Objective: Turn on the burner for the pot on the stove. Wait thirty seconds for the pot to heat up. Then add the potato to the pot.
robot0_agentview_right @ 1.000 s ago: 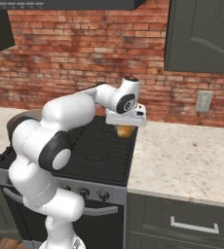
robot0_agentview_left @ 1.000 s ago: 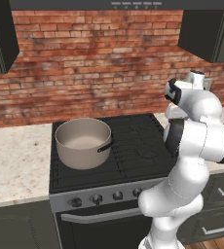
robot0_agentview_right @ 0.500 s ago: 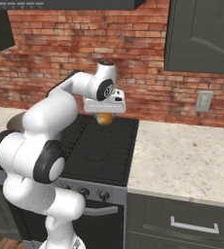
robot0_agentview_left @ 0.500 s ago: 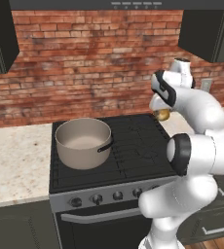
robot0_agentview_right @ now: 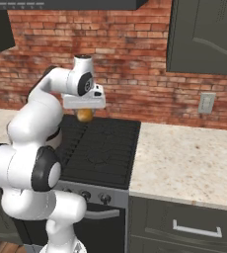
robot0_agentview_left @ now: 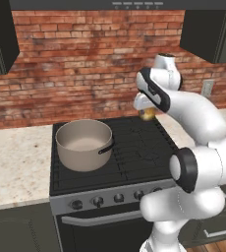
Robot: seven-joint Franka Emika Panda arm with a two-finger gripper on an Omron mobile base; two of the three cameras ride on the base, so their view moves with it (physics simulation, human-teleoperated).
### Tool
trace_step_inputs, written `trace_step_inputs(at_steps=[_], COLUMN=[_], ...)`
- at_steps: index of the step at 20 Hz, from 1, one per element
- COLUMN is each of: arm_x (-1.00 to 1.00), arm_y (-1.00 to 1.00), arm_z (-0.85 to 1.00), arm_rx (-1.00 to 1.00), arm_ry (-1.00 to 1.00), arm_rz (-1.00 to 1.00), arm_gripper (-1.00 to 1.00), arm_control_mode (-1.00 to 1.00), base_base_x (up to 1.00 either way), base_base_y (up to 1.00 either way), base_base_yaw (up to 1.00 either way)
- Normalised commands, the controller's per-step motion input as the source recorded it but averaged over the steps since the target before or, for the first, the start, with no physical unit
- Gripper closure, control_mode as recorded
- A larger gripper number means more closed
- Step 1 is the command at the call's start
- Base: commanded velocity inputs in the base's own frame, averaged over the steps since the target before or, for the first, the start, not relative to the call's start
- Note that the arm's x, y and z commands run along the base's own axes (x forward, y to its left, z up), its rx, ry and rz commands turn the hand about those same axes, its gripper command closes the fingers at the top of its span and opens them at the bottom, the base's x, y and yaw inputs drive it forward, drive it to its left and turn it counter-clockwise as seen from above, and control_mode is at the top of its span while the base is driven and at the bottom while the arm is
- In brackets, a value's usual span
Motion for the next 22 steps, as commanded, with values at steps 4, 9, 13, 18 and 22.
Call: trace_step_inputs(at_steps=[4, 9, 13, 18, 22], arm_x=[-0.24, -0.11, 0.00, 0.00, 0.00], arm_y=[0.85, 0.86, 0.81, 0.79, 0.74], arm_z=[0.12, 0.08, 0.19, 0.10, -0.01], arm_rx=[0.00, 0.00, 0.00, 0.00, -0.01], arm_ry=[0.00, 0.00, 0.00, 0.00, -0.01], arm_rz=[0.06, 0.06, 0.06, 0.03, 0.02], arm_gripper=[1.00, 1.00, 1.00, 1.00, 1.00], arm_control_mode=[-1.00, -1.00, -1.00, -1.00, -1.00], base_base_x=[0.00, 0.00, 0.00, 0.00, 0.00], base_base_y=[0.00, 0.00, 0.00, 0.00, 0.00], base_base_yaw=[0.00, 0.00, 0.00, 0.00, 0.00])
